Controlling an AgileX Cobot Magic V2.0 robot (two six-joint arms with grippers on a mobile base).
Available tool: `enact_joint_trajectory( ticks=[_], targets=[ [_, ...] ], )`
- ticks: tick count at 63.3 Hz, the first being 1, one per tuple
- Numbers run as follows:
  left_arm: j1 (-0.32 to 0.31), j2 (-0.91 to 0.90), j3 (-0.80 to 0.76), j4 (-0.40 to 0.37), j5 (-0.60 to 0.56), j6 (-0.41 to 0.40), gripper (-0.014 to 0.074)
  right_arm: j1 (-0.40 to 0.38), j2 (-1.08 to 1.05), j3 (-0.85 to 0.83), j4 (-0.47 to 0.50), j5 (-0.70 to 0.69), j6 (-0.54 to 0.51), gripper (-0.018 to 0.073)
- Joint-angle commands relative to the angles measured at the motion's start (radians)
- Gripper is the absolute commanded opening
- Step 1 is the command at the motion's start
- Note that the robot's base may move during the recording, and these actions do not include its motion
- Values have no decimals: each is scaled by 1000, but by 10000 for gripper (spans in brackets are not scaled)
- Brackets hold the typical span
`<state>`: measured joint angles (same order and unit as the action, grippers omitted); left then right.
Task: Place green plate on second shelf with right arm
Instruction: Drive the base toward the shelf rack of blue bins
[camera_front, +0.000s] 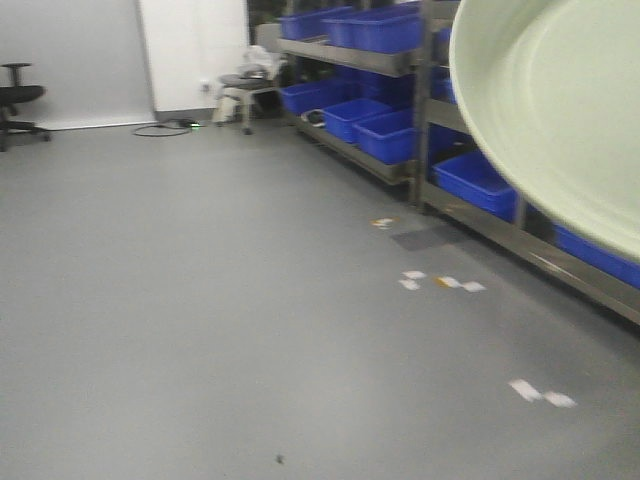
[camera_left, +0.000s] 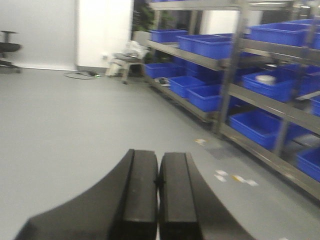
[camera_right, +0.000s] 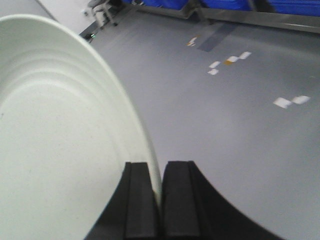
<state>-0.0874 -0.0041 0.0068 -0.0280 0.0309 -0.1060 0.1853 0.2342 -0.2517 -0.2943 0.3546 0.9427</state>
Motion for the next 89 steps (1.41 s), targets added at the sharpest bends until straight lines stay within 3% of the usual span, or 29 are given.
enact_joint_trajectory(
  ticks=[1,89],
  targets=[
    [-7,-18,41,-8,-89,-3,130,-7,10,-30,-16,-108,1,55],
    [-7,-18,41,-8,-89,-3,130,-7,11,-30,-16,-108,1,55]
  ],
)
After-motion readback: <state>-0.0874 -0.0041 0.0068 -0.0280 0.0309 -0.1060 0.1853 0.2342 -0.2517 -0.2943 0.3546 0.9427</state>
